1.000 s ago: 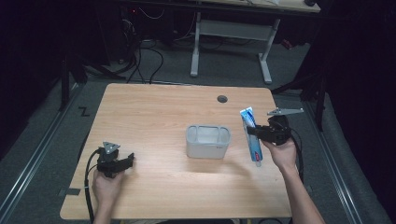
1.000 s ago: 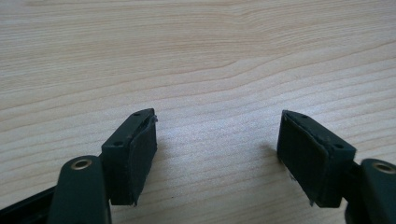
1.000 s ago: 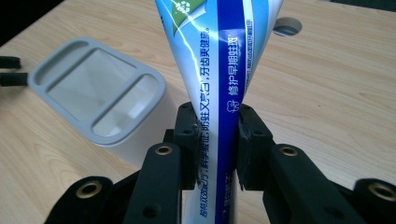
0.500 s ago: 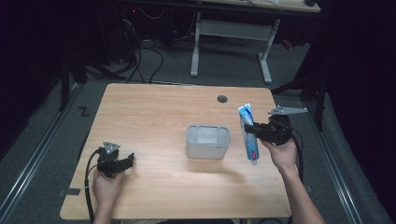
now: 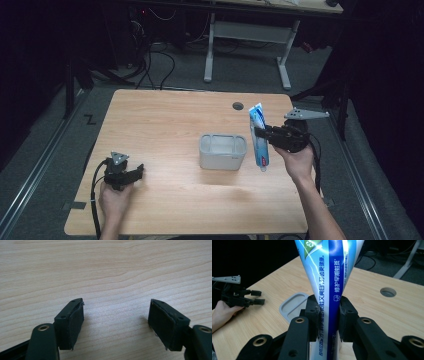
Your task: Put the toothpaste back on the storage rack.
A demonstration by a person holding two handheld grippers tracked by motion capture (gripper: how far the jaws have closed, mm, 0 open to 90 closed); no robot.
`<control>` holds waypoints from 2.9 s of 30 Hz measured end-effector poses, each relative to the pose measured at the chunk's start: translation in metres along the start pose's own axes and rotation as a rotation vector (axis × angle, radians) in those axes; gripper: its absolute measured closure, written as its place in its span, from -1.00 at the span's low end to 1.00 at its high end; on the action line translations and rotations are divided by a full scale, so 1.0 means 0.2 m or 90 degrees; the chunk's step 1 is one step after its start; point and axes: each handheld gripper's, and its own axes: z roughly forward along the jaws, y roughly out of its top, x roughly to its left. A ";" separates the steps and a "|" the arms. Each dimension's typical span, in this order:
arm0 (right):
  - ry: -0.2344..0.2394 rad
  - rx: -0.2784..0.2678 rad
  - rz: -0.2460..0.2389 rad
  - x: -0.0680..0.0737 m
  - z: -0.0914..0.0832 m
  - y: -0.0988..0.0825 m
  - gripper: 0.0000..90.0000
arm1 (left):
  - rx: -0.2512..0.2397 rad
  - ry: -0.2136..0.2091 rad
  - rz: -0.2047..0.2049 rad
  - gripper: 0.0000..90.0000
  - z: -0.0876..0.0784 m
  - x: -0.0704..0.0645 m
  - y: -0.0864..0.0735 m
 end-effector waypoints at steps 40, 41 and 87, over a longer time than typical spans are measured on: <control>0.057 -0.045 -0.015 0.14 0.37 0.25 0.63 | 0.000 -0.002 -0.001 -0.35 0.00 0.00 0.00; 0.051 -0.045 -0.017 0.14 0.38 0.25 0.63 | 0.000 -0.002 -0.001 -0.35 0.00 0.00 0.00; 0.012 0.019 -0.045 0.15 0.52 0.12 0.62 | 0.000 -0.003 -0.002 -0.36 0.00 0.00 0.00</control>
